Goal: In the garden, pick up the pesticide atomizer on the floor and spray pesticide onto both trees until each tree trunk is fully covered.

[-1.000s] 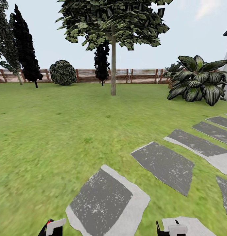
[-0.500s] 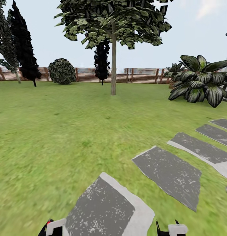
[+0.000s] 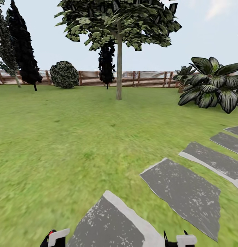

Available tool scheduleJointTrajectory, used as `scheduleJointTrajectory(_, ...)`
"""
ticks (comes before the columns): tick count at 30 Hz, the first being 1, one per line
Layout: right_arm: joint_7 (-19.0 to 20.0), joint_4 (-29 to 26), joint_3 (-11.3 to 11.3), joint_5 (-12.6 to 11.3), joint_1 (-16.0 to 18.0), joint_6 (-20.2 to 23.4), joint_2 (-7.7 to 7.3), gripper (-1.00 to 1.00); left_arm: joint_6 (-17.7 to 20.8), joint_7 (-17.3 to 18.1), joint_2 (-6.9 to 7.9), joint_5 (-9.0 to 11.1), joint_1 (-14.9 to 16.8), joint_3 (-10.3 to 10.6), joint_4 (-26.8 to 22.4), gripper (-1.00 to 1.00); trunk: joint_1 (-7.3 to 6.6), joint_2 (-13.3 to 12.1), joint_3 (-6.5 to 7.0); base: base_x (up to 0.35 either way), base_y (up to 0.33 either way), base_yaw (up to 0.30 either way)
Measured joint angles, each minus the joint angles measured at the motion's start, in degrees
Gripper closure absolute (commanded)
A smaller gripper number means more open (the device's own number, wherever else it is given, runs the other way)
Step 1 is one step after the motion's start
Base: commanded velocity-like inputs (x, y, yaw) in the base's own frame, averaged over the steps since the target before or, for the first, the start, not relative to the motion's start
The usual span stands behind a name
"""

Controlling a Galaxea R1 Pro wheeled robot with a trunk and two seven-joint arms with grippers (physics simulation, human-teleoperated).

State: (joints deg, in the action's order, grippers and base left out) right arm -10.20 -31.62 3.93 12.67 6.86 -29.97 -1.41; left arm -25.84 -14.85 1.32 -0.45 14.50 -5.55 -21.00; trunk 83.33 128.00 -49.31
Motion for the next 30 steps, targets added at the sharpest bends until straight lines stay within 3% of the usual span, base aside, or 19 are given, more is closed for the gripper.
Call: scheduleJointTrajectory(30, 0.0, 0.1, 0.0, 0.1, 0.0, 0.0, 0.0, -1.0, 0.0, 0.0, 0.0, 0.0, 0.0, 0.0, 0.0, 1.0, 0.0, 0.0, 0.0, 0.34, 0.0, 0.0)
